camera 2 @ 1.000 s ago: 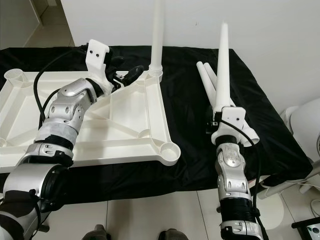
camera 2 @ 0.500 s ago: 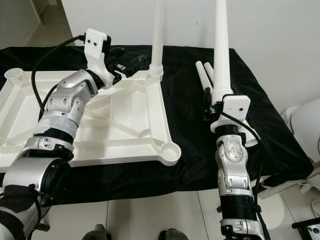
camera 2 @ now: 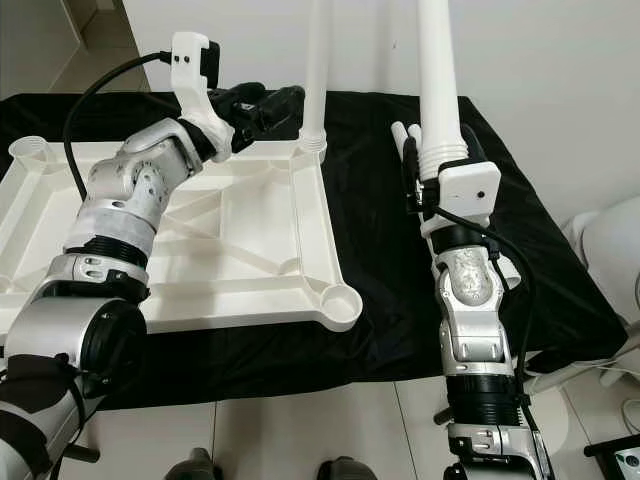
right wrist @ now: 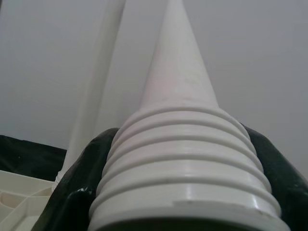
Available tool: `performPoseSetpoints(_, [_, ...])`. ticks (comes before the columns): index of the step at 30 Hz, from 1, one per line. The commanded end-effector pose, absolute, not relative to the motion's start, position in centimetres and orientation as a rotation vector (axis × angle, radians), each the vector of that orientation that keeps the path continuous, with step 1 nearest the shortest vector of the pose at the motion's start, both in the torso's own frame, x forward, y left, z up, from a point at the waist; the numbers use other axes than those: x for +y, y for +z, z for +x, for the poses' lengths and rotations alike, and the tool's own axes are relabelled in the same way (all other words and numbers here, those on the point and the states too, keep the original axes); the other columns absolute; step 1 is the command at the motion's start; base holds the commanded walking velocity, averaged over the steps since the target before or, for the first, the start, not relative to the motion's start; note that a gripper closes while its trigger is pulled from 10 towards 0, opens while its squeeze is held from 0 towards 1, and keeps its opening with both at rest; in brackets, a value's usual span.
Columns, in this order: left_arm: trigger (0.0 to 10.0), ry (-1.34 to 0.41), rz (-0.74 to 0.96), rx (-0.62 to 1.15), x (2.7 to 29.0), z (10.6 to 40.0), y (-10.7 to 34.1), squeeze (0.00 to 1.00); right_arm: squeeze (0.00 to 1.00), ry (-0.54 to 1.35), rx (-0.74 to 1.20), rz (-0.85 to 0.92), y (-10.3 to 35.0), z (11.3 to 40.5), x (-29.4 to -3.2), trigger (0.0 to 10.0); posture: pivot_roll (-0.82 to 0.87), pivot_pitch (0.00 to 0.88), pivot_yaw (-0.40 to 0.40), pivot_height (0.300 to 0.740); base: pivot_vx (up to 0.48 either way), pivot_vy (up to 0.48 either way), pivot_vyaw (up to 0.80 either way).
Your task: Building children table
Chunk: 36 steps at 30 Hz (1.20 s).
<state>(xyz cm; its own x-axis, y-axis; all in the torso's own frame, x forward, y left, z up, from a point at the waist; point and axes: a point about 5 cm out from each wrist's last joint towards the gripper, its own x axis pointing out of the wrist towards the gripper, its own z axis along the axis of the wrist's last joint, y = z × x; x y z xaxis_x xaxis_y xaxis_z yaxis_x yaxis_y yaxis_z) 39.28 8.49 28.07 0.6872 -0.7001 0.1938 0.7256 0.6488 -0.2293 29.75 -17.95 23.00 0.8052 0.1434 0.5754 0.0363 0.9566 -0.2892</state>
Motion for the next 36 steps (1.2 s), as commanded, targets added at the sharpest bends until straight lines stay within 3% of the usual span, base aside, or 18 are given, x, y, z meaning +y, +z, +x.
performPoseSetpoints(1, [10.0, -1.060, -0.331, -0.125, 7.4, 38.1, 29.7, 0.00, 0.00, 0.109, -0.716, -0.350, 24.3, 29.2, -17.1, 10.0, 0.00, 0.000, -0.007, 0.740, 0.000, 0.000, 0.00])
performPoseSetpoints(10, [10.0, -1.289, -0.419, -0.123, 6.5, 36.6, 31.7, 0.00, 0.00, 0.225, -0.771, -0.448, 25.1, 28.9, -15.3, 10.0, 0.00, 0.000, 0.001, 0.740, 0.000, 0.000, 0.00])
performPoseSetpoints(14, [10.0, -1.397, -0.573, -0.090, 6.1, 36.2, 33.5, 0.00, 0.00, 0.298, -0.774, -0.502, 24.9, 29.0, -13.9, 10.0, 0.00, 0.000, 0.007, 0.740, 0.000, 0.000, 0.00])
performPoseSetpoints(26, [10.0, -1.460, -0.565, -0.071, 5.5, 35.4, 33.8, 0.00, 0.00, 0.338, -0.765, -0.518, 24.3, 29.0, -13.1, 10.0, 0.00, 0.000, 0.010, 0.740, 0.000, 0.000, 0.00])
performPoseSetpoints(36, [10.0, -1.403, -0.646, -0.027, 5.4, 36.3, 34.3, 0.00, 0.00, 0.439, -0.708, -0.528, 22.2, 28.5, -11.3, 10.0, -0.01, 0.000, 0.009, 0.740, 0.000, 0.000, 0.00])
